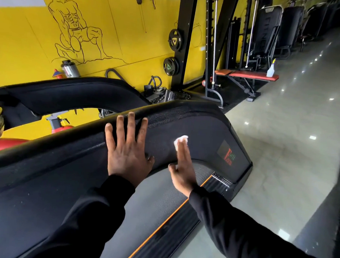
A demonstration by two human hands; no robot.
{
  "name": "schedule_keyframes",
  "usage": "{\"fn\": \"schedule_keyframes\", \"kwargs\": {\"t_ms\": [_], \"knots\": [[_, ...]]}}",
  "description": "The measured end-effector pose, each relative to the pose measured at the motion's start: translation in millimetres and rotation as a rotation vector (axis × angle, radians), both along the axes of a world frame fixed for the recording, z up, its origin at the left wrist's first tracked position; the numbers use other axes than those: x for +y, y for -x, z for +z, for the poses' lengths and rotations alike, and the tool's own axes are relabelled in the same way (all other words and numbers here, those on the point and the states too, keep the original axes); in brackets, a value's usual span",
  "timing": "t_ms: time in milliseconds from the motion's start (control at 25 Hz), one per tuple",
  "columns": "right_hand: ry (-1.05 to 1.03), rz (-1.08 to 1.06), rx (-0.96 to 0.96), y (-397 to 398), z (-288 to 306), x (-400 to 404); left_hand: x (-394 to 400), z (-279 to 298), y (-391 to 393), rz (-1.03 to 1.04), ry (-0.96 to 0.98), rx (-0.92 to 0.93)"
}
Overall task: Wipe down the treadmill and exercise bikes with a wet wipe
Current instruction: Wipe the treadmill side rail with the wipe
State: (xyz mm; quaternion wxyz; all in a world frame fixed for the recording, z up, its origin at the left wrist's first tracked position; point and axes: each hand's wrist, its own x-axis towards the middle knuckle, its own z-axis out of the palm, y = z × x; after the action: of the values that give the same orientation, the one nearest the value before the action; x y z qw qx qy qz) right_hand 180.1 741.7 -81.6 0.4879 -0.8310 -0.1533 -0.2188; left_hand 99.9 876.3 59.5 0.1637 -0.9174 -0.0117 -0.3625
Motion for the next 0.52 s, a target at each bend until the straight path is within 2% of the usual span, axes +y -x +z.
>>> {"fn": "schedule_keyframes", "kwargs": {"t_ms": [80,240,280,400,440,520], "knots": [[-0.129,-0.069,0.165,-1,1,3,0,-2,0,0.006,0.001,0.009],[0.122,0.101,-0.026,35,-18,11,-1,-1,1,0.031,-0.013,0.009],[0.125,0.11,-0.029,28,-24,7,-1,-1,1,0.039,-0.02,0.009],[-0.084,-0.022,0.246,16,-13,11,-2,-2,2,0.044,-0.023,0.014],[-0.072,-0.01,0.23,25,-10,20,-2,-2,3,0.045,-0.023,0.015],[0.066,0.072,0.074,53,-23,31,-2,-1,3,0.049,-0.027,0.025]]}}
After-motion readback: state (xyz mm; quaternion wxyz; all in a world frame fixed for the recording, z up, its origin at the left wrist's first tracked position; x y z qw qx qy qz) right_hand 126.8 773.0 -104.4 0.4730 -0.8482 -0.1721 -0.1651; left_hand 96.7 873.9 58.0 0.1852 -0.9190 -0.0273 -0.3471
